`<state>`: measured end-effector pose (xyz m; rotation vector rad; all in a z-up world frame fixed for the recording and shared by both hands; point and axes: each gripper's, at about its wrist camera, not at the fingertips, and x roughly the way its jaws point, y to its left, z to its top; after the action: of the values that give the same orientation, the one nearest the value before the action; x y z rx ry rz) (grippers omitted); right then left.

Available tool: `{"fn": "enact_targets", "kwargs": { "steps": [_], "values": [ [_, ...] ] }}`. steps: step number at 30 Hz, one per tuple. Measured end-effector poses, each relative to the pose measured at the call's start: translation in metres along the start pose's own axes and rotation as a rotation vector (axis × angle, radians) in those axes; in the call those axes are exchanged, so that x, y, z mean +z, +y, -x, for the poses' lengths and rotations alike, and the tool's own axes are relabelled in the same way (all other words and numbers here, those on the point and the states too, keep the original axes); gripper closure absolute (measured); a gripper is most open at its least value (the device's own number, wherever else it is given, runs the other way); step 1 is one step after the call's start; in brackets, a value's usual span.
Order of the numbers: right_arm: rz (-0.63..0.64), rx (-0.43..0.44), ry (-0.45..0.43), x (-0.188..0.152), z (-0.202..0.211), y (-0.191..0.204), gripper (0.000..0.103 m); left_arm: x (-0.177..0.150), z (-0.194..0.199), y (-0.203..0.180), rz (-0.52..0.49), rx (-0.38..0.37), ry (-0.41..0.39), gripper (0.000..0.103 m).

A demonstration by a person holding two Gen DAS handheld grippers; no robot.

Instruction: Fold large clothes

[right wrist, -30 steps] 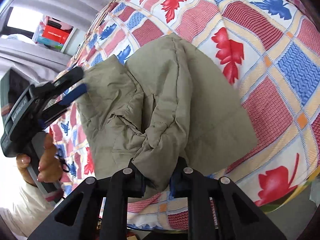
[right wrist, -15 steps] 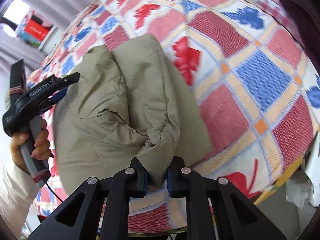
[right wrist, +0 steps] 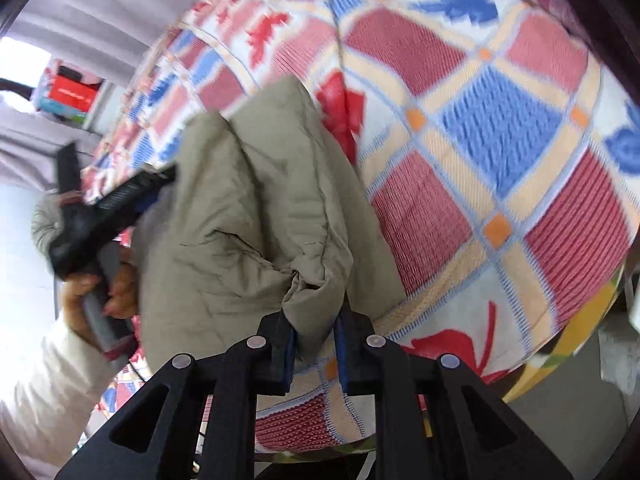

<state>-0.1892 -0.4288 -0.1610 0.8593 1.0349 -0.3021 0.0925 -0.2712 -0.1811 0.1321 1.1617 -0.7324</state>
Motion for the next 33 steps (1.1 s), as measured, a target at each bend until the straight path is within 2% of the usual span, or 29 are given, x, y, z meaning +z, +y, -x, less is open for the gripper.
{"fn": "enact_targets", "kwargs": {
  "steps": [2,7,9,11,13,15,17,20,21,24,26,28,33],
  "values": [
    [0.054,0.003,-0.016,0.005,0.009,0.010,0.081,0.000,0.001,0.002,0.001,0.005,-0.001,0.031],
    [0.134,-0.014,-0.032,0.023,0.006,0.032,0.081,-0.001,0.003,0.005,0.008,0.006,-0.005,0.031],
    [0.100,-0.051,-0.078,0.023,0.015,0.035,0.081,-0.003,0.004,0.004,-0.001,0.009,-0.007,0.031],
    [0.044,-0.142,-0.138,0.019,0.030,0.026,0.081,-0.003,0.005,0.003,-0.010,0.016,-0.011,0.031],
    [-0.004,-0.155,-0.171,0.020,0.044,0.020,0.081,-0.004,0.005,0.004,-0.007,0.015,-0.013,0.031],
    [0.021,-0.117,-0.140,0.022,0.045,0.023,0.081,-0.004,0.005,0.003,-0.015,0.013,-0.009,0.031],
    [0.104,-0.106,-0.109,0.026,0.036,0.036,0.081,-0.004,0.007,0.003,-0.008,0.020,-0.003,0.031],
    [0.207,-0.086,-0.039,0.027,0.003,0.053,0.081,-0.003,0.014,0.006,0.005,0.041,0.017,0.031],
    [0.214,-0.090,-0.009,0.026,-0.009,0.054,0.081,-0.003,0.019,0.007,0.009,0.051,0.028,0.031],
    [0.218,-0.173,0.064,0.013,-0.043,0.045,0.081,-0.009,0.043,0.013,0.034,0.052,0.022,0.031],
    [0.175,-0.168,0.105,0.005,-0.058,0.030,0.084,-0.018,0.062,0.019,0.039,0.066,0.007,0.031],
    [0.143,-0.153,0.121,0.000,-0.066,0.019,0.084,-0.028,0.076,0.027,0.034,0.104,0.008,0.031],
    [0.162,-0.167,0.116,-0.006,-0.075,0.010,0.084,-0.059,0.092,0.050,0.082,0.168,0.093,0.031]
  ]
}}
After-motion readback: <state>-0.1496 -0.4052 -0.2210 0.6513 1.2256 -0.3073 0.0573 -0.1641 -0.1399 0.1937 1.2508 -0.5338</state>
